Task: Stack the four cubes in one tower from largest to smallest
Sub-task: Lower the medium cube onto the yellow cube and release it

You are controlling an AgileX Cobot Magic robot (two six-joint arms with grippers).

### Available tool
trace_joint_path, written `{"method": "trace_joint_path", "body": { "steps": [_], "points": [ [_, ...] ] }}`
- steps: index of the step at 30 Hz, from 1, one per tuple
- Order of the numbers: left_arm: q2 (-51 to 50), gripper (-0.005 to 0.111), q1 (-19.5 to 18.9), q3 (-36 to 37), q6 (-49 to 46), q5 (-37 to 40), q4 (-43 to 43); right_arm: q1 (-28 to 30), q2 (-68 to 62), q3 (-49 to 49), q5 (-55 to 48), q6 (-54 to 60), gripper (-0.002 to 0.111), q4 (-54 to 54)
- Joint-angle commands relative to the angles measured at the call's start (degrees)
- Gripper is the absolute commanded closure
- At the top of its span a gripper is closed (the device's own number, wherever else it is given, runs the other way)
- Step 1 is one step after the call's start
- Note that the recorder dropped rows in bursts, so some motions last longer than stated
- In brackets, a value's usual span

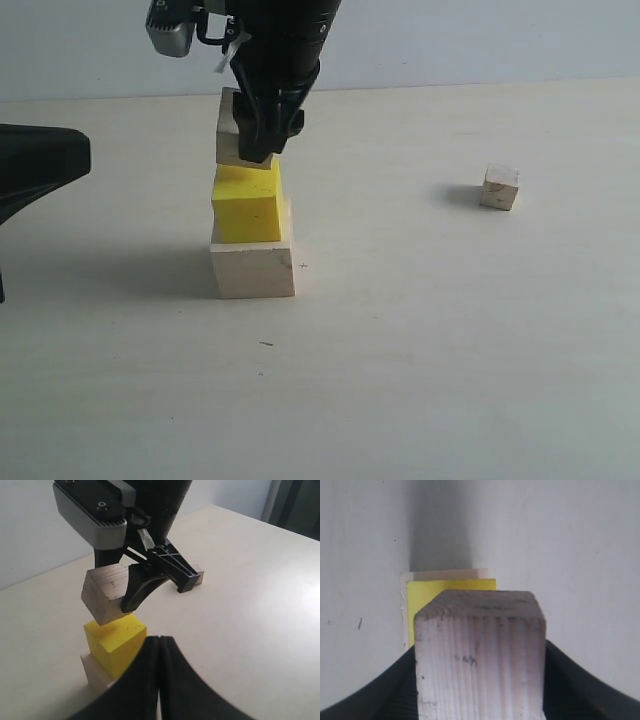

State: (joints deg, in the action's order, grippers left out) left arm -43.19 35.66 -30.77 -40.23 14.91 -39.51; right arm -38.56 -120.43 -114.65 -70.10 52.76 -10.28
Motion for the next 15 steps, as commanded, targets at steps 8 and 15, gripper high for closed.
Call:
{"method": "trace_joint_path", "body": {
  "steps": [8, 15],
  "points": [
    [0.5, 0.107, 0.3, 0.1, 0.0, -0.1, 0.4, -0.1, 0.2, -0.6, 0.1, -2.8, 0.108, -0.6],
    [0.5, 0.107, 0.3, 0.1, 0.0, -0.2, 0.5, -0.1, 0.2, -0.6, 0.1, -3.4, 0.108, -2.2]
  ]
}}
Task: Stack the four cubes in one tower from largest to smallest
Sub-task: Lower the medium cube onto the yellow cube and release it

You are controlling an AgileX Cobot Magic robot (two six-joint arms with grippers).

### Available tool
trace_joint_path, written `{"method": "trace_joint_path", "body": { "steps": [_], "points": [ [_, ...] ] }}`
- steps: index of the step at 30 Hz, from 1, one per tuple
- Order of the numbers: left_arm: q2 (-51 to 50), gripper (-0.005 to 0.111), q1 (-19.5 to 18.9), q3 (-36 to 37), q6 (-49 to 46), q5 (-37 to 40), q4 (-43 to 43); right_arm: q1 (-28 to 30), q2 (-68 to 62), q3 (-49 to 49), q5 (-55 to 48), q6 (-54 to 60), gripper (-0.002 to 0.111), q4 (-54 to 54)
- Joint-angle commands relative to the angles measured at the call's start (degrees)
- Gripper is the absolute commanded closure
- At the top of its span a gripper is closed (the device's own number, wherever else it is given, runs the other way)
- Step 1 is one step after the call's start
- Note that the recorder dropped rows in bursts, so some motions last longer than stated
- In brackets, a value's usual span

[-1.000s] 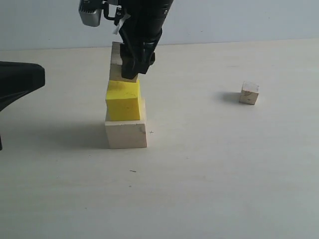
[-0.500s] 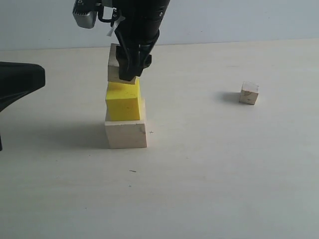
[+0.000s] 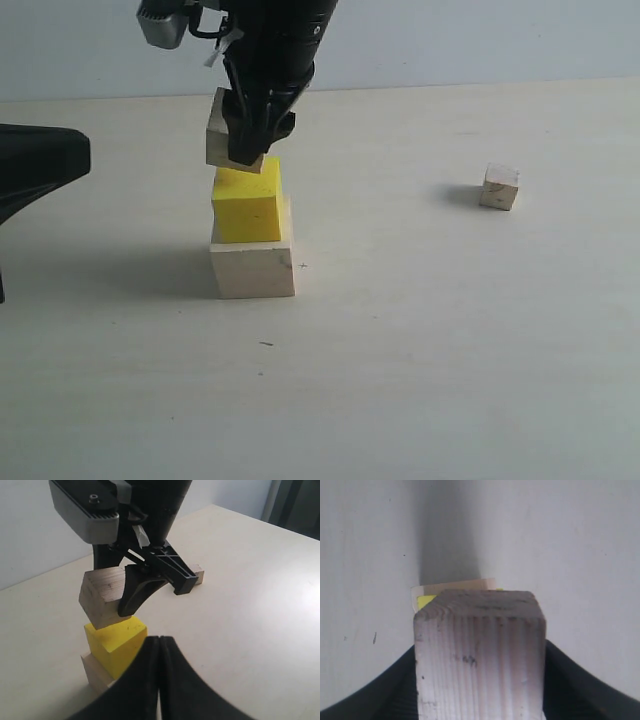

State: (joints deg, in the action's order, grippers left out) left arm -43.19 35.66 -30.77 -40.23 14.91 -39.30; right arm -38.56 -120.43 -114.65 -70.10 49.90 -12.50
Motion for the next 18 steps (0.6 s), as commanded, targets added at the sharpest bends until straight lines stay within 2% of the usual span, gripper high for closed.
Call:
{"method": "trace_joint_path", "body": {
  "steps": [1, 18],
  "points": [
    [0.5, 0.107, 0.3, 0.1, 0.0, -0.2, 0.3, -0.1, 0.3, -0.6, 0.1, -0.8, 0.108, 0.9],
    [0.5, 0.107, 0.3, 0.1, 0.0, -0.2, 0.3, -0.1, 1.7, 3.0, 0.1, 1.7, 0.108, 1.3]
  ]
}}
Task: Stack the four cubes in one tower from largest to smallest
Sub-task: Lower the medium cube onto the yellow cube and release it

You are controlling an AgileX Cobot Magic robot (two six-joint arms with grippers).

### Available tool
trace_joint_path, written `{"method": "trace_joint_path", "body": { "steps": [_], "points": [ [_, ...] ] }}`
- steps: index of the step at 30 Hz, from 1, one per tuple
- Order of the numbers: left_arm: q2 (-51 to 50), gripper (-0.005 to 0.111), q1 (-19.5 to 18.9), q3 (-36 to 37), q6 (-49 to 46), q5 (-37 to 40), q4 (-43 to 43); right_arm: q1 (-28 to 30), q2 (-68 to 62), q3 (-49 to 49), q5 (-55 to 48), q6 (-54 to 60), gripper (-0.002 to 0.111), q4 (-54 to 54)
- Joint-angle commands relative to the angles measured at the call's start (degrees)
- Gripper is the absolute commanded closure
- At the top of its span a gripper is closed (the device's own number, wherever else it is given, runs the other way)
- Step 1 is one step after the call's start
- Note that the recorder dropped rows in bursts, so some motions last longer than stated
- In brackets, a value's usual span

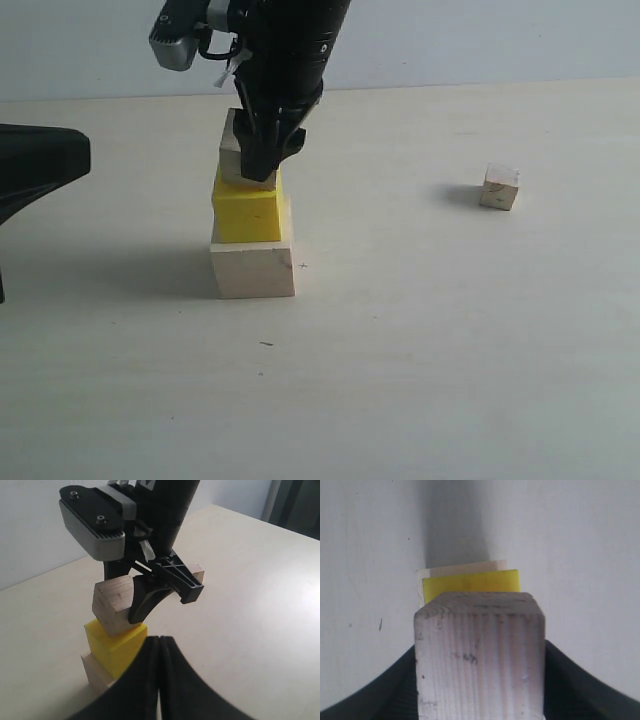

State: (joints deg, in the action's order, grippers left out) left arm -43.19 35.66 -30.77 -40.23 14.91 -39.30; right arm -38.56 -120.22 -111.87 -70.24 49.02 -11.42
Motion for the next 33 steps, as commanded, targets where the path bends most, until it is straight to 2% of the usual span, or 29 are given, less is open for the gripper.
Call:
{"method": "trace_joint_path", "body": {
  "steps": [1, 11, 27, 29, 33],
  "points": [
    [0.5, 0.107, 0.3, 0.1, 0.0, -0.2, 0.3, -0.1, 1.6, 0.1, 0.3, 2.6, 0.108, 0.2],
    [0.5, 0.107, 0.3, 0.1, 0.0, -0.6, 0.3, -0.1, 2.1, 0.1, 0.3, 3.2, 0.108, -3.2],
    [0.5, 0.107, 0.3, 0.1, 0.0, -0.4, 1.4, -0.1, 2.1, 0.1, 0.3, 3.4, 0.108, -1.5],
    [0.5, 0.107, 0.3, 0.1, 0.0, -0.4, 1.4, -0.1, 2.1, 0.1, 0.3, 3.4, 0.105, -1.5],
    [0.5, 0.107, 0.3, 0.1, 0.0, -0.4, 1.4, -0.1, 2.1, 0.1, 0.3, 3.4, 0.09, -1.6]
  ]
}}
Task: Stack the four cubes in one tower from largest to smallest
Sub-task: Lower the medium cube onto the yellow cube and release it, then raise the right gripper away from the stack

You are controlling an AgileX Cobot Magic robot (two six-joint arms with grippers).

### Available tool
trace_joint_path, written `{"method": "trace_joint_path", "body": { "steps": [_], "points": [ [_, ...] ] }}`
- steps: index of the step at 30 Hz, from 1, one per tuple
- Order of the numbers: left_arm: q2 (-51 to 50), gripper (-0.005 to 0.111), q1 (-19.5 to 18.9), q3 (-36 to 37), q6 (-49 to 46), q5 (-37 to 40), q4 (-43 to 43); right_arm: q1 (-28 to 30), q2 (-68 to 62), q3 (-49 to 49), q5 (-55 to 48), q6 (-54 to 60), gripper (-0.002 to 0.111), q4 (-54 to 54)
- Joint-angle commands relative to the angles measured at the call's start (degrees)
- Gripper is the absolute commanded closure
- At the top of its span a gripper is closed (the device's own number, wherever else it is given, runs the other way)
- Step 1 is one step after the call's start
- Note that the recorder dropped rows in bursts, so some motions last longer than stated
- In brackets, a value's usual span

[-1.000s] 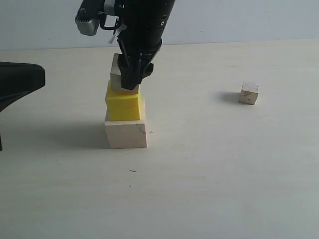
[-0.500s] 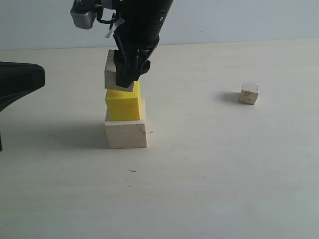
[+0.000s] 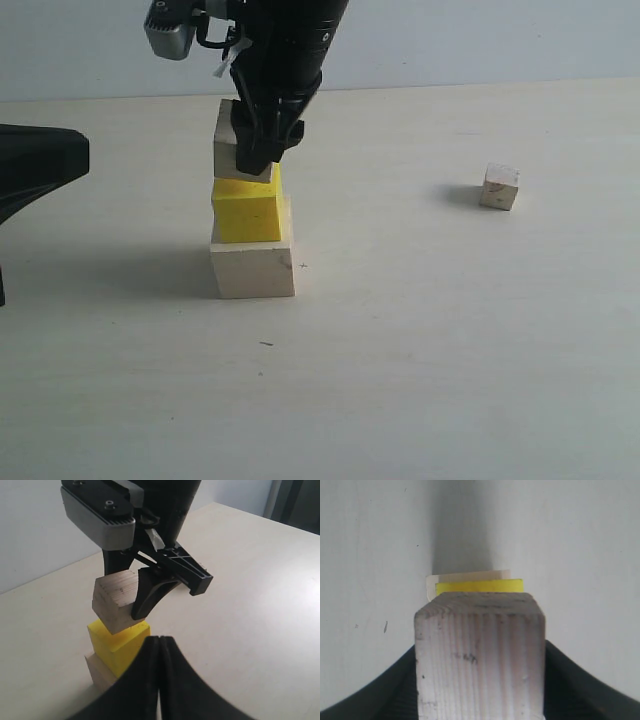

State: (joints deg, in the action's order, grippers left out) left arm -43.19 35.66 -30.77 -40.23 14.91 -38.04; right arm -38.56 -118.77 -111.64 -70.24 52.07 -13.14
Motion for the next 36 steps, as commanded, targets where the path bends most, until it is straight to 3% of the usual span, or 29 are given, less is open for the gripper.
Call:
{"method": "trace_joint_path", "body": {
  "steps": [1, 6, 9, 36],
  "points": [
    [0.5, 0.107, 0.3, 0.1, 0.0, -0.4, 0.1, -0.1, 0.7, -0.1, 0.3, 0.3, 0.084, 0.1],
    [0.5, 0.107, 0.3, 0.1, 0.0, -0.4, 0.1, -0.1, 0.7, -0.1, 0.3, 0.3, 0.057, 0.1],
    [0.5, 0.107, 0.3, 0.1, 0.0, -0.4, 0.2, -0.1, 0.7, -0.1, 0.3, 0.3, 0.051, 0.1],
    [0.5, 0.107, 0.3, 0.1, 0.0, -0.4, 0.2, -0.1, 4.3, -0.2, 0.3, -2.3, 0.05, -1.9]
  ]
}}
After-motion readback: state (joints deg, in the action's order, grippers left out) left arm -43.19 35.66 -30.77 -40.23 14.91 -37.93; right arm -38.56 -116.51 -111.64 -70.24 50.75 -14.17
